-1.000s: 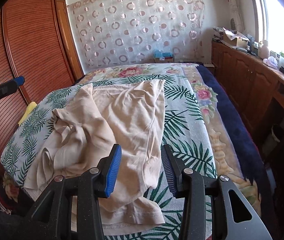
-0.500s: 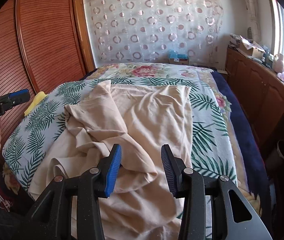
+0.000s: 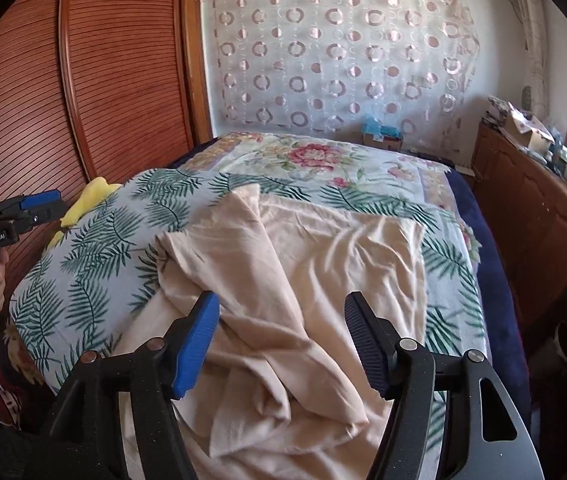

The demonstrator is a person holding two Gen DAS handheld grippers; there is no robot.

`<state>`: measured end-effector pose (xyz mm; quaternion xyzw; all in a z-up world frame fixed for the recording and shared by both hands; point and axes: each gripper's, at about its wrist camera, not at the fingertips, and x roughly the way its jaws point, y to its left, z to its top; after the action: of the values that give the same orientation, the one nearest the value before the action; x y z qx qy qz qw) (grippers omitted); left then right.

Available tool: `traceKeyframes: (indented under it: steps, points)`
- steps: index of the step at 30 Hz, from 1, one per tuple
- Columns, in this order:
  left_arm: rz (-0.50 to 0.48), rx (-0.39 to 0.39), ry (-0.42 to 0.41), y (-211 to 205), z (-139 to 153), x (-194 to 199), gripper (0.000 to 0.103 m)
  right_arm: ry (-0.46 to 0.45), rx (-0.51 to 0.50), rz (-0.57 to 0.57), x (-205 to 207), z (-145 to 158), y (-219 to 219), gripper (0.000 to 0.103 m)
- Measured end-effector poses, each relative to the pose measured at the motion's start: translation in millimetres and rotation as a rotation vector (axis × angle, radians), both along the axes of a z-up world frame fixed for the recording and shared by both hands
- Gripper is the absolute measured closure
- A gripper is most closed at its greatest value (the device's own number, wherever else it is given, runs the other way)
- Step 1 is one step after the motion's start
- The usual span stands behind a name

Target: Fold small clothes

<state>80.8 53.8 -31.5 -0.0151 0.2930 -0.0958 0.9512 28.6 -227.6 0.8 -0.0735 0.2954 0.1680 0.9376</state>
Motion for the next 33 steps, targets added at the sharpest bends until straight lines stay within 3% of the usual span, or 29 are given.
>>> traceKeyframes:
  steps: [6, 13, 24, 29, 33]
  points:
    - [0.023, 0.004, -0.001, 10, -1, -3, 0.032, 0.000, -0.010, 0.091, 26, 3, 42, 0.034]
    - [0.035, 0.007, 0.001, 16, -3, -4, 0.032, 0.072, 0.006, 0.183, 70, -9, 92, 0.034]
    - [0.064, 0.013, 0.004, 31, -6, -9, 0.032, 0.205, -0.122, 0.224, 137, -64, 154, 0.034]
    - [0.070, 0.013, 0.006, 34, -7, -10, 0.032, 0.247, -0.162, 0.253, 150, -82, 170, 0.034]
    - [0.067, 0.011, 0.006, 34, -7, -10, 0.032, 0.232, -0.257, 0.268, 152, -88, 186, 0.034]
